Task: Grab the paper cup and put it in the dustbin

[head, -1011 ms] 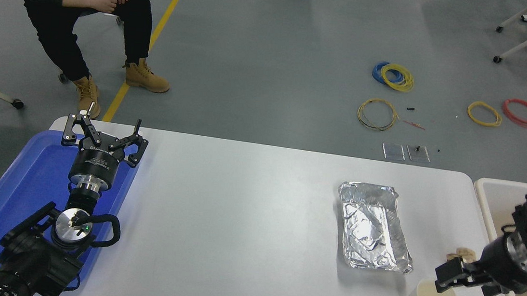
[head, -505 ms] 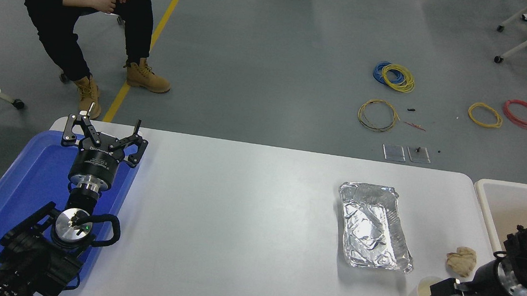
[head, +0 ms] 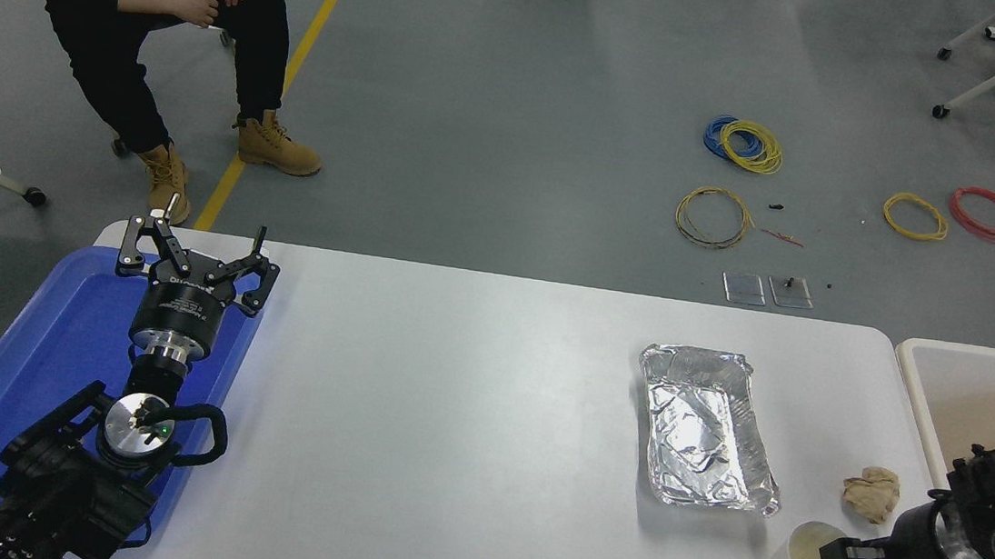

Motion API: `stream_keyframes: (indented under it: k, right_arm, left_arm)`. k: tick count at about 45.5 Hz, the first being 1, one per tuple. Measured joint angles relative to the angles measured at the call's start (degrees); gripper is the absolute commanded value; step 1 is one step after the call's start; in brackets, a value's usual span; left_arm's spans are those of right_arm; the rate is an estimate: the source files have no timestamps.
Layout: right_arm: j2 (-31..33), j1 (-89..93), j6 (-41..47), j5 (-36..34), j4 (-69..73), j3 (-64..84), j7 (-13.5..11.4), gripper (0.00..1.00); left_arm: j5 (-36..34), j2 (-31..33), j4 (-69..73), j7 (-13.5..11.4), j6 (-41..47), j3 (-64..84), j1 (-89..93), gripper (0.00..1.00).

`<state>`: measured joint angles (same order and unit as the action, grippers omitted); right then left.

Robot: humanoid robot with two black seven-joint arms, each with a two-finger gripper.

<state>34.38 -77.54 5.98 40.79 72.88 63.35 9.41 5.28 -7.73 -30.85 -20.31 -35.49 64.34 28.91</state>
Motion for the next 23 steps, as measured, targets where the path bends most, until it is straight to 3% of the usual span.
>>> stream_keyframes:
  k: [2,23]
  right_arm:
    - [0.0,0.0,-0.2,0.1,0.0,0.0,0.0,0.00]
    - [0.4,-1.3,-0.4,0.6,0.3,0.7,1.5,0.00]
  left_arm:
    - [0.0,0.0,0.0,0.0,0.0,0.0,0.0,1.00]
    - [0.0,0.0,0.0,0.0,0.0,0.0,0.0,1.00]
